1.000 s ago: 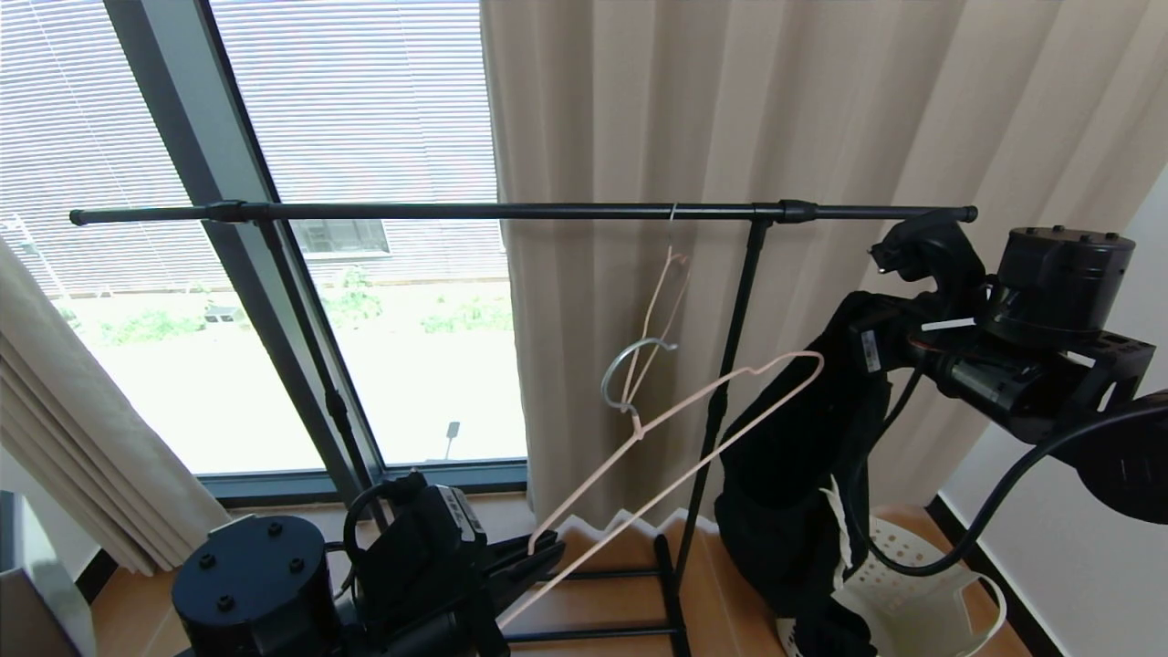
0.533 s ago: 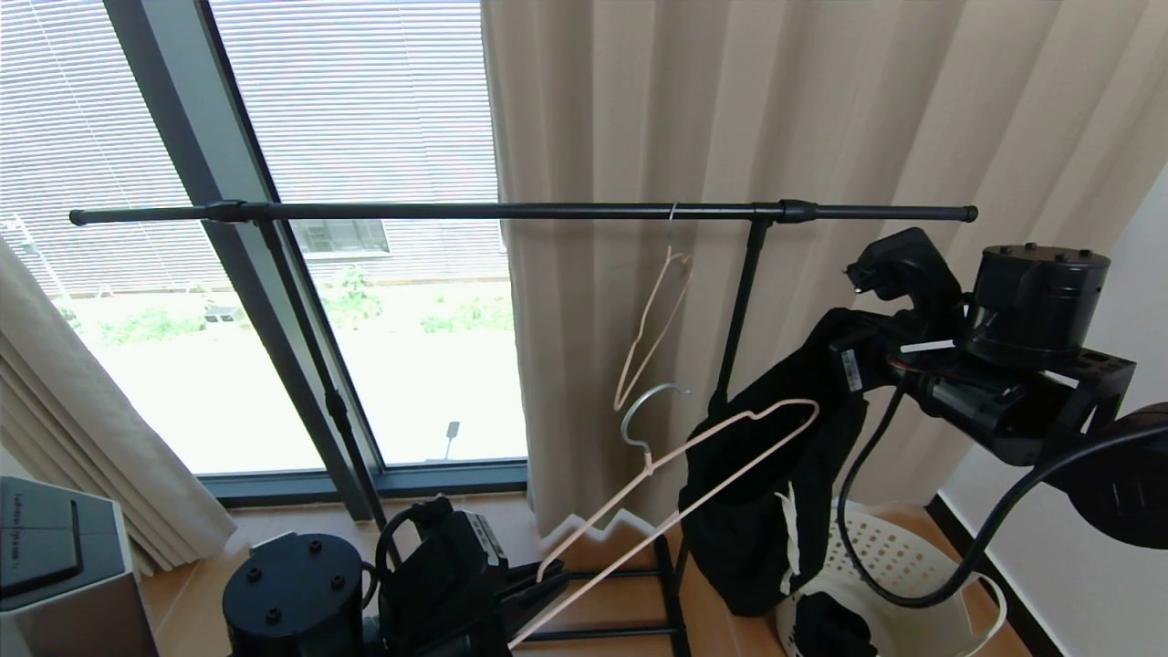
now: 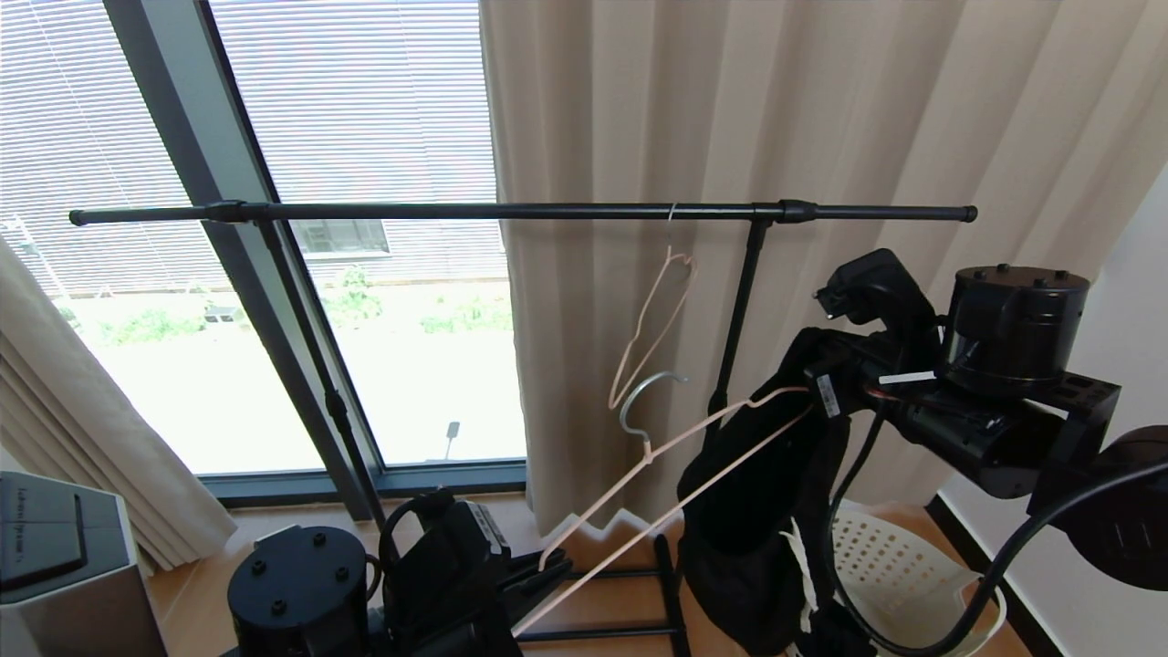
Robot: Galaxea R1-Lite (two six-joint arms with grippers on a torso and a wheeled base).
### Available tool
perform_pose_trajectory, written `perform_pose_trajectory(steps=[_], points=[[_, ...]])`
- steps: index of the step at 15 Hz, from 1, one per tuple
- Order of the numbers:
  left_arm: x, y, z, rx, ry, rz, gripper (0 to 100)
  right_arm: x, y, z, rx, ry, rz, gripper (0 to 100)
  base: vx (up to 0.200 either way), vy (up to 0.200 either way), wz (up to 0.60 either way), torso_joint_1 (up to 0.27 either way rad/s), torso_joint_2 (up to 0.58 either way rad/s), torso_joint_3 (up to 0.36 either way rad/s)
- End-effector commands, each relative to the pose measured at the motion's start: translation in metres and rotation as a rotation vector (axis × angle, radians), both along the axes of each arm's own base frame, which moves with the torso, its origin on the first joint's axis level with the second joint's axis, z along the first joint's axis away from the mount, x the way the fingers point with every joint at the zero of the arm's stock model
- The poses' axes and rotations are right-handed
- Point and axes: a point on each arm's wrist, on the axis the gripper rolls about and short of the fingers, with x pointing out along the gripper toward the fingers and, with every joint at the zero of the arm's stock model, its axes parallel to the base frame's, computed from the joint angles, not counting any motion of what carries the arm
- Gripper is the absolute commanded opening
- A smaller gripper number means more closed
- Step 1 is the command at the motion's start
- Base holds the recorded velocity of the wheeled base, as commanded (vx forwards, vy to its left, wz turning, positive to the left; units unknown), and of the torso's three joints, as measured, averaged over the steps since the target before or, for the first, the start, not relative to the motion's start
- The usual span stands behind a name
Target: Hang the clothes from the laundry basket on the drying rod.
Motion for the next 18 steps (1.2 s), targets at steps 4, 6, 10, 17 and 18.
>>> perform_pose_trajectory(steps=[4, 6, 10, 17, 18], points=[[0.002, -0.002, 0.002, -0.007, -0.010, 0.014, 0, -0.015, 0.011, 0.005, 0.002, -0.013, 0.040, 0, 0.000, 0.000, 0.00, 0.000, 0.00, 0.000], [0.003, -0.002, 0.002, -0.009, -0.014, 0.014, 0, -0.019, 0.015, 0.003, -0.005, -0.009, 0.042, 0, 0.000, 0.000, 0.00, 0.000, 0.00, 0.000], [0.003, -0.002, 0.002, -0.010, -0.015, 0.015, 0, -0.032, 0.033, 0.000, -0.019, -0.002, 0.086, 0, 0.000, 0.000, 0.00, 0.000, 0.00, 0.000], [0.004, -0.001, 0.002, -0.009, -0.013, 0.020, 0, -0.052, 0.053, 0.003, -0.023, -0.019, 0.130, 0, 0.000, 0.000, 0.00, 0.000, 0.00, 0.000], [0.004, -0.001, 0.001, -0.007, -0.010, 0.020, 0, -0.053, 0.054, 0.003, -0.022, -0.019, 0.132, 0, 0.000, 0.000, 0.00, 0.000, 0.00, 0.000]])
